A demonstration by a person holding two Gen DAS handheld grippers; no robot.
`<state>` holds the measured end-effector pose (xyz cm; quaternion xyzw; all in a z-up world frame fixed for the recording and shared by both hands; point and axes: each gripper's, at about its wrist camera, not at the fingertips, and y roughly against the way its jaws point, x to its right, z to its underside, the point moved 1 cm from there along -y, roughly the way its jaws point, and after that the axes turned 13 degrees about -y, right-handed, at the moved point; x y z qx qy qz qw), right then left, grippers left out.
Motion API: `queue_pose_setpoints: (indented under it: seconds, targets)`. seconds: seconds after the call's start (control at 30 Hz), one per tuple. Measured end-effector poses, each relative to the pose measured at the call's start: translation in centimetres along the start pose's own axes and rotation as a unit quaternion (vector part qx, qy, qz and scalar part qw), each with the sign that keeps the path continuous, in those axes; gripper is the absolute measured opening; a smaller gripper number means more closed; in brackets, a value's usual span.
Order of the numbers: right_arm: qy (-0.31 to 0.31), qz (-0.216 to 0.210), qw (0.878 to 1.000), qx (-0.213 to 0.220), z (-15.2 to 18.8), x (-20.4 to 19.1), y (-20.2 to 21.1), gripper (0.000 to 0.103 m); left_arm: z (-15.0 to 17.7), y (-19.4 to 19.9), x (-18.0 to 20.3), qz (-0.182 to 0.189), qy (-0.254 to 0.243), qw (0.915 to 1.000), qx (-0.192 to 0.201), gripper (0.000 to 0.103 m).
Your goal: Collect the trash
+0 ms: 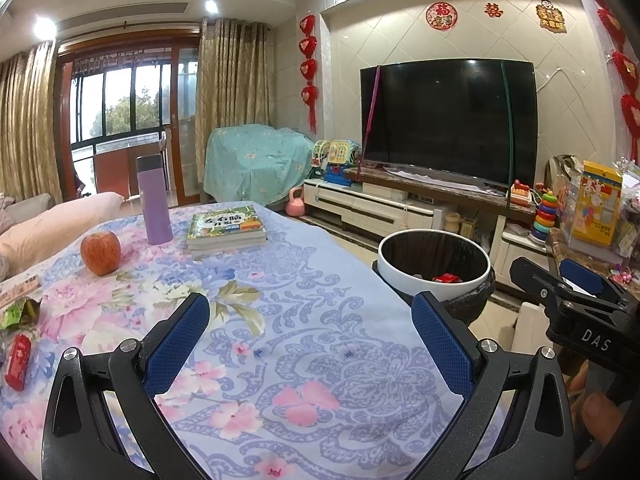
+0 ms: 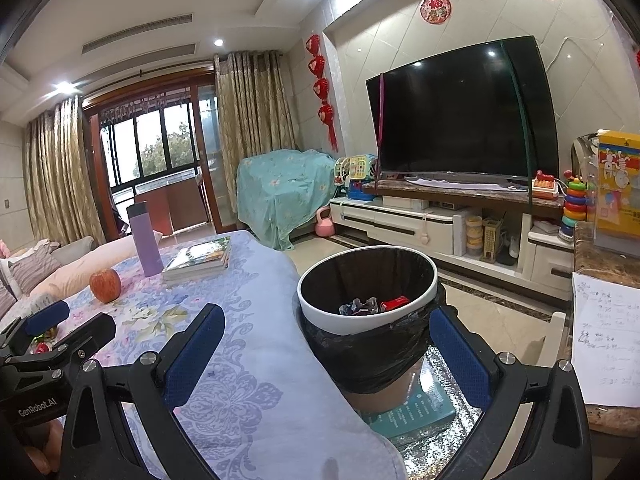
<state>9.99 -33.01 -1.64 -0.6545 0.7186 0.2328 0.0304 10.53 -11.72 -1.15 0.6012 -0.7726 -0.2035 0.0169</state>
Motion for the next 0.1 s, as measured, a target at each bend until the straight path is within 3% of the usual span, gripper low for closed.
queue_pose_setpoints:
  seconds: [0.1]
  targets:
    - [0.000,-0.001,1.000,-0.005,0.10,-0.13,-0.32,0.103,0.10,-0.18,-0.26,0.005,0.005,1.0000,-0.002,0.103]
